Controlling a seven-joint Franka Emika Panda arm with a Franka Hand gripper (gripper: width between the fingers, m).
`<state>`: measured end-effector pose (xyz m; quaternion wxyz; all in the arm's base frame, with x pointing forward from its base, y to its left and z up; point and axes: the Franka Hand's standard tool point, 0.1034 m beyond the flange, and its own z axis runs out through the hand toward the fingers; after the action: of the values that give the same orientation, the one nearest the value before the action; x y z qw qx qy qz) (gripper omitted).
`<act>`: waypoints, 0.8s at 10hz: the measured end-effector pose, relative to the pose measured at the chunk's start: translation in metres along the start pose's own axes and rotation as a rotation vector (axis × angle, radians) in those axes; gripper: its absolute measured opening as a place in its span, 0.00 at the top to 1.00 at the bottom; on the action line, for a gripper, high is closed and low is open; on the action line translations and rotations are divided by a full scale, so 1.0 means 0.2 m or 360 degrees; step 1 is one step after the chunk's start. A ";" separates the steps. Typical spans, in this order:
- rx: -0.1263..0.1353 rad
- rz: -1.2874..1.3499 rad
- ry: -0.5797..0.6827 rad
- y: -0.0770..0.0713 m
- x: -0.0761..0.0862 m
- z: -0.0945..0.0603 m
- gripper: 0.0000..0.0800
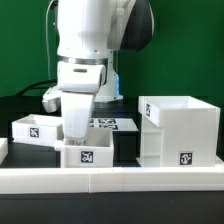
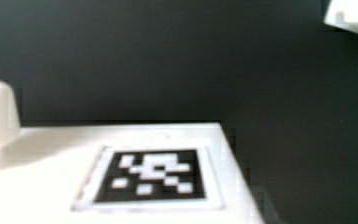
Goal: Assemble drawer
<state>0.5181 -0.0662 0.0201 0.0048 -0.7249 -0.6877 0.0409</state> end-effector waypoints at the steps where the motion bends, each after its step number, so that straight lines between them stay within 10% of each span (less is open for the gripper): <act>1: 0.0002 -0.0013 0.0005 0.00 0.02 0.00 0.95; 8: -0.0023 -0.0024 0.0021 0.02 0.11 0.02 0.95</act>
Offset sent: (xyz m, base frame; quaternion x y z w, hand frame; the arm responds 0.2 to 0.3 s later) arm 0.0120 0.0261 0.0018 -0.0192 -0.0077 -0.0124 0.9997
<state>0.5229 -0.0456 0.0141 0.0044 -0.7200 -0.6933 0.0309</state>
